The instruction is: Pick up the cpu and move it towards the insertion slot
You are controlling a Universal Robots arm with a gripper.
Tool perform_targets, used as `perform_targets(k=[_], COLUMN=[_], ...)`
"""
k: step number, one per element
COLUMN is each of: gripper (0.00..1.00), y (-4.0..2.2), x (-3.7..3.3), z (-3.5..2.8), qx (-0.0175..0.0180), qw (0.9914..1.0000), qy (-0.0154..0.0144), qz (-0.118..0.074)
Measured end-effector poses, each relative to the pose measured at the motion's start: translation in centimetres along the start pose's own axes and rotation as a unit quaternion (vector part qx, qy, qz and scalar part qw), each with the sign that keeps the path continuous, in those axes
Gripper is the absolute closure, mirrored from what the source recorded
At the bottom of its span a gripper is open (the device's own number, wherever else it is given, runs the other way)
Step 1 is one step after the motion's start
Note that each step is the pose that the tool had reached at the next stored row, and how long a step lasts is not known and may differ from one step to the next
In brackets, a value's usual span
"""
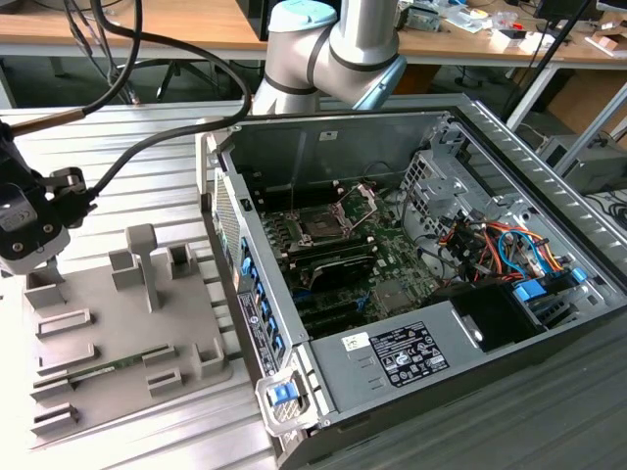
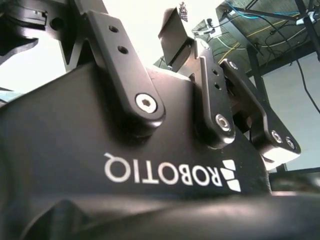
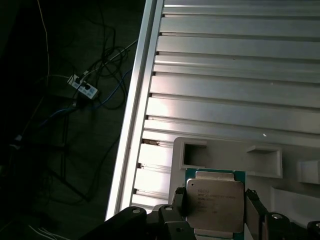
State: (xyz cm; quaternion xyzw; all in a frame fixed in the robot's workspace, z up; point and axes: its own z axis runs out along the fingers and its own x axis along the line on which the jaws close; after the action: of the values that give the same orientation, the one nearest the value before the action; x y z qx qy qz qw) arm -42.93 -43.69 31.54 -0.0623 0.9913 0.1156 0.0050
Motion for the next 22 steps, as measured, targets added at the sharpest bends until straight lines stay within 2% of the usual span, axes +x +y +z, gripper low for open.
perform_targets(k=[9, 11, 12, 13, 15, 19, 22], gripper=[0.45, 0.45, 0.45, 0.45, 0.45, 0.45, 0.45], y=[0.06, 0.05, 0.06, 0.06, 0.06, 0.06, 0.06], x=[-0.01, -0.02, -0.01, -0.01, -0.01, -0.01, 0.00], z=[-0.24, -0.26, -0.28, -0.27, -0.27, -0.25, -0.26], qx=[-0.0023, -0.0008, 0.0011, 0.0052, 0.0178, 0.0479, 0.0676], qw=[1.00000, 1.00000, 1.00000, 0.99999, 0.99984, 0.99884, 0.99768], qy=[-0.0003, -0.0001, 0.0003, 0.0007, 0.0023, 0.0059, 0.0085], qz=[0.000, 0.000, 0.000, 0.000, 0.000, 0.000, 0.000])
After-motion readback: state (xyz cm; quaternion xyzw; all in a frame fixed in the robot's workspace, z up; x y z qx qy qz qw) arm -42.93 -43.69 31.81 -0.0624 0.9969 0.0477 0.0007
